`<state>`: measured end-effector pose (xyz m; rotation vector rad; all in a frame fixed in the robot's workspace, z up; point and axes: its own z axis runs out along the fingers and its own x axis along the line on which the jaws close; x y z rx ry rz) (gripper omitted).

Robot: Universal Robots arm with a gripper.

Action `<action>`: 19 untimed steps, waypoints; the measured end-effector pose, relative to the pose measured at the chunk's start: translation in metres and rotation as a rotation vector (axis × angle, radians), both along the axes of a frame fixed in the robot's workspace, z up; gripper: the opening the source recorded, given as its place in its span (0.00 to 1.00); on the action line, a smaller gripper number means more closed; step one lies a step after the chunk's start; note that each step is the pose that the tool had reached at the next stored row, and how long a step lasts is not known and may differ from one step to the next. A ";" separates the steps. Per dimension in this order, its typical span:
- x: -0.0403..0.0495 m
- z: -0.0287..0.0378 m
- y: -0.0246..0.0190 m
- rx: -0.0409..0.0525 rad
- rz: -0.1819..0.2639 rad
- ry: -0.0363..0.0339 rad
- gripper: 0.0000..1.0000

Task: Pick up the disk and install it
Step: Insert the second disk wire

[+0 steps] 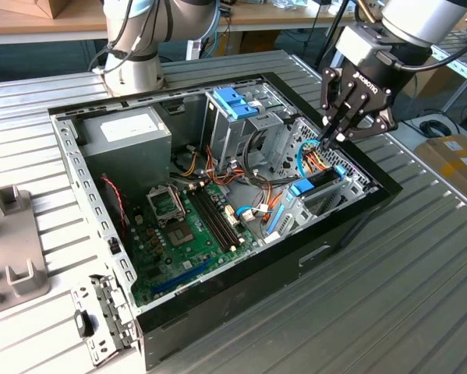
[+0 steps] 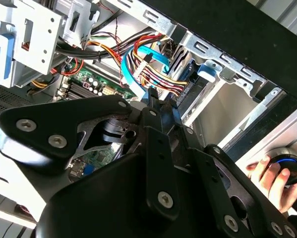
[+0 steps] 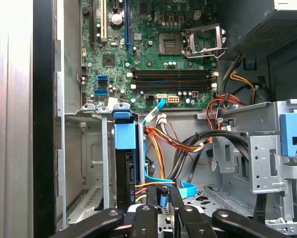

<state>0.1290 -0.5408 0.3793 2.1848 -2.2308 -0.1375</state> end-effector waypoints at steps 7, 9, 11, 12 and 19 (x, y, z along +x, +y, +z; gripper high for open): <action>0.0000 -0.0035 0.0000 -0.0002 0.000 0.0000 0.24; 0.0000 -0.0035 0.0000 -0.0002 0.000 0.0001 0.16; 0.0000 -0.0036 0.0000 -0.0001 0.000 0.0001 0.16; 0.0000 -0.0036 0.0000 -0.0002 0.000 0.0001 0.16; 0.0000 -0.0040 -0.0007 0.0002 0.000 0.0000 0.16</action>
